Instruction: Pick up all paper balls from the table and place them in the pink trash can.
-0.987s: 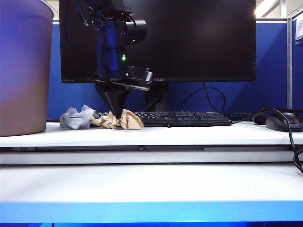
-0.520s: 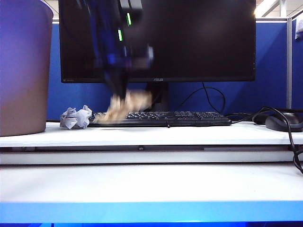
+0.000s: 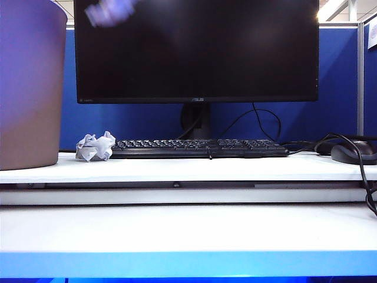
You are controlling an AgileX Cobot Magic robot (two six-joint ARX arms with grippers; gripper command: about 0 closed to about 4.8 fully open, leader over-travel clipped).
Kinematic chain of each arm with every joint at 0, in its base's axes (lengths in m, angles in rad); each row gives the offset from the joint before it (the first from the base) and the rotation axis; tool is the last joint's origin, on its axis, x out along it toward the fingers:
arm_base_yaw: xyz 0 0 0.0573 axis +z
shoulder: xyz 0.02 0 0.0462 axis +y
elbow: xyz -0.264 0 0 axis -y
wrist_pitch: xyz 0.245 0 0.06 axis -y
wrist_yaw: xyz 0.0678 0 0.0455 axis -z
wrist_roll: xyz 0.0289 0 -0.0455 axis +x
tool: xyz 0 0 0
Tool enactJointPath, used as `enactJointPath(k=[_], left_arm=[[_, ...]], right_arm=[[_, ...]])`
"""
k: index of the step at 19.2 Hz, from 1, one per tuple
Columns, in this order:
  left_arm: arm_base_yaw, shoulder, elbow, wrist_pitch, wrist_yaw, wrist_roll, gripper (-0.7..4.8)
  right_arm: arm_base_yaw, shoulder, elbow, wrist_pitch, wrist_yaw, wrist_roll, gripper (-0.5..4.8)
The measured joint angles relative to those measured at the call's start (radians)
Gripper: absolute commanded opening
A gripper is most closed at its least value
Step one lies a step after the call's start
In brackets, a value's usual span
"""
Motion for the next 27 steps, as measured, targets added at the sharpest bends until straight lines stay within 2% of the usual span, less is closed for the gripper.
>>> enactJointPath(k=[2, 5, 8, 10, 12, 13, 14, 16, 17, 20, 23, 24, 27], left_arm=[[0.001, -0.060, 0.020, -0.027, -0.087, 0.031, -0.06], [0.003, -0.105, 0.031, -0.103, -0.222, 0.057, -0.06], [0.046, -0.100, 0.029, -0.198, -0.302, 0.059, -0.06], [0.070, -0.097, 0.021, -0.211, -0.343, 0.054, -0.06], [0.144, -0.095, 0.022, -0.200, -0.342, 0.052, -0.03], [0.194, -0.087, 0.023, -0.193, -0.330, 0.042, 0.27], [0.227, -0.074, 0.023, -0.197, -0.310, 0.024, 1.11], [0.232, -0.062, 0.016, -0.206, -0.276, 0.006, 2.47], [0.231, -0.061, 0.007, -0.207, -0.263, 0.007, 2.76], [0.241, -0.058, -0.001, -0.183, -0.266, 0.005, 3.17], [0.237, -0.045, -0.001, -0.182, -0.216, -0.001, 3.19], [0.240, -0.045, -0.001, -0.182, -0.153, -0.015, 3.19], [0.235, -0.032, 0.000, -0.179, 0.182, -0.025, 3.19]], right_arm=[[0.004, 0.000, 0.000, 0.134, -0.045, 0.032, -0.05], [0.005, 0.000, 0.002, 0.422, -0.063, 0.113, -0.05], [0.005, 0.000, 0.002, 0.615, -0.066, 0.168, -0.05], [0.005, 0.000, 0.002, 0.666, -0.067, 0.207, -0.05], [0.005, 0.000, 0.002, 0.667, -0.068, 0.225, -0.05], [0.005, 0.000, 0.002, 0.671, -0.070, 0.229, -0.05], [0.005, 0.000, 0.002, 0.676, -0.071, 0.230, -0.05], [0.005, 0.000, 0.002, 0.682, -0.072, 0.243, -0.05], [0.005, 0.000, 0.002, 0.681, -0.072, 0.250, -0.05], [0.004, 0.000, 0.002, 0.682, -0.072, 0.254, -0.05], [0.004, 0.000, 0.002, 0.679, -0.072, 0.255, -0.05], [0.004, 0.000, 0.002, 0.668, -0.070, 0.254, -0.05], [0.004, 0.000, 0.002, 0.523, -0.038, 0.251, -0.05]])
